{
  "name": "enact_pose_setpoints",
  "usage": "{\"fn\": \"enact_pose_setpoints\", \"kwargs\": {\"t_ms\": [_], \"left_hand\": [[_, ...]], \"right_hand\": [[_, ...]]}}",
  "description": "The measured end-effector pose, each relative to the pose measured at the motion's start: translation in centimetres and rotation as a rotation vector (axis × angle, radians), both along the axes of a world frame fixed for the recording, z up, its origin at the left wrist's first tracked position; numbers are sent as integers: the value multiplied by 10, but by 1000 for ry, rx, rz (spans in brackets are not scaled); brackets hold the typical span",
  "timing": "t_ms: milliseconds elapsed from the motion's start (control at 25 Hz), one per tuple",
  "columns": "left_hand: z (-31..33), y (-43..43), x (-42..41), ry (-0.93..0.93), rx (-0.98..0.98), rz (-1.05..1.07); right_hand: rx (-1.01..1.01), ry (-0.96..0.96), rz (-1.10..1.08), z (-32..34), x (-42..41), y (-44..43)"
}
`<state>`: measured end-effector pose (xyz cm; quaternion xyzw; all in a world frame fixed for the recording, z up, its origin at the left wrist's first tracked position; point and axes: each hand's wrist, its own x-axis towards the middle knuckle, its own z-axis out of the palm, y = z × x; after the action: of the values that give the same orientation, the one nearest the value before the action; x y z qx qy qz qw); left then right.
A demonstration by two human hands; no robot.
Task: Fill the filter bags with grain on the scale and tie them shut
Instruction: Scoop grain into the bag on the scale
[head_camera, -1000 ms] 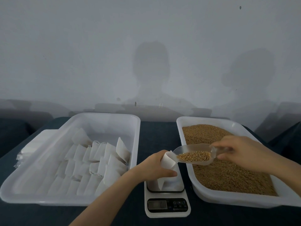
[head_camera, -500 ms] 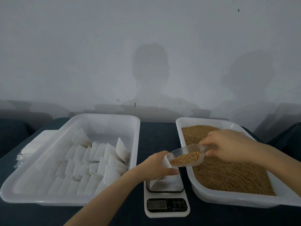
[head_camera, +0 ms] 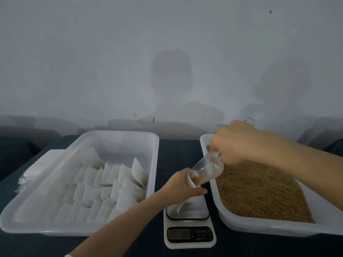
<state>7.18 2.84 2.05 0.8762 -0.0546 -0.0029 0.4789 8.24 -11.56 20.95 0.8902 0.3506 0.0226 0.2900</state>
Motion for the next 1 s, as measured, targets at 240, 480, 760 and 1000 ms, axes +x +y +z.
{"fn": "enact_pose_setpoints", "kwargs": {"t_ms": [240,480,760,1000], "left_hand": [[-5,4,3,38,17,25],[-7,8,4,33,-9,21],[-8,10,5,27,-16,40],[-9,10,4,51,-41,39]], "right_hand": [[-192,-229,120,-4,-26,37],[76,-346,131,8,-28,0],[650,-353,-226,-35,15,-148],[508,-356,-256,-135,39,-219]]}}
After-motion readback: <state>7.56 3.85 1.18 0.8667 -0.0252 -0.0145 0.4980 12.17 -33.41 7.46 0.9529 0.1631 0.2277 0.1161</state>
